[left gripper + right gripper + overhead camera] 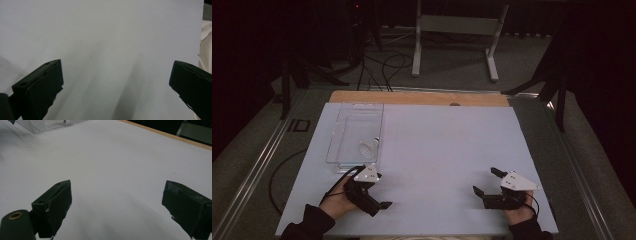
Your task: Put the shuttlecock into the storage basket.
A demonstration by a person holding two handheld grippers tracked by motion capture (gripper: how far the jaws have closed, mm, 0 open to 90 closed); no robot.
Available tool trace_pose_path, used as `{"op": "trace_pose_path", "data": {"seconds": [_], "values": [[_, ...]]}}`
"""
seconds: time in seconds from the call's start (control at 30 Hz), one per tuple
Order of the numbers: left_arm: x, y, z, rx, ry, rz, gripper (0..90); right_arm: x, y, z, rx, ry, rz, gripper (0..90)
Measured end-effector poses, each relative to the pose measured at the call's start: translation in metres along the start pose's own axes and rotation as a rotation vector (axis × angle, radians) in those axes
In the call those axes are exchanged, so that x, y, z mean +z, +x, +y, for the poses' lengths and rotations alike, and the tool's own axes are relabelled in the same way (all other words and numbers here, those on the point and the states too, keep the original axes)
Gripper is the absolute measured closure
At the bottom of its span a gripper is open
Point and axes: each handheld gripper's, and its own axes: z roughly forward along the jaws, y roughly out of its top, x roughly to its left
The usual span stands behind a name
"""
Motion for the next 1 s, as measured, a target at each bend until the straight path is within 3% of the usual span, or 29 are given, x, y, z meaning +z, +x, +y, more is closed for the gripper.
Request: {"op": "trace_pose_path", "data": {"seconds": [0.17, 0.27, 0.37, 0.43, 0.6, 0.73, 0.97, 1.0], "values": [[0.0, 0.003, -0.009, -0.043, 0.01, 0.0, 0.1, 0.0, 0.0, 0.0, -0.003, 0.003, 0.003, 9.4], [-0.002, 0.005, -0.015, -0.073, 0.009, 0.029, 0.1, 0.0, 0.0, 0.0, -0.004, 0.002, 0.003, 9.4], [-0.005, 0.007, -0.021, -0.095, -0.011, 0.068, 0.1, 0.001, 0.0, 0.0, -0.001, 0.004, 0.004, 9.4], [-0.006, 0.007, -0.026, -0.109, -0.044, 0.067, 0.1, 0.001, 0.0, -0.001, -0.001, 0.005, 0.005, 9.4], [-0.01, 0.009, -0.032, -0.142, -0.091, 0.127, 0.1, 0.002, 0.0, -0.001, -0.001, 0.006, 0.008, 9.4], [-0.01, 0.007, -0.033, -0.155, -0.097, 0.157, 0.1, 0.002, 0.0, -0.001, -0.003, 0.007, 0.009, 9.4], [-0.009, 0.004, -0.04, -0.191, -0.146, 0.269, 0.1, 0.002, 0.0, -0.002, 0.001, 0.013, 0.014, 9.4], [-0.009, 0.004, -0.04, -0.191, -0.146, 0.269, 0.1, 0.002, 0.0, -0.002, 0.003, 0.014, 0.016, 9.4]]}}
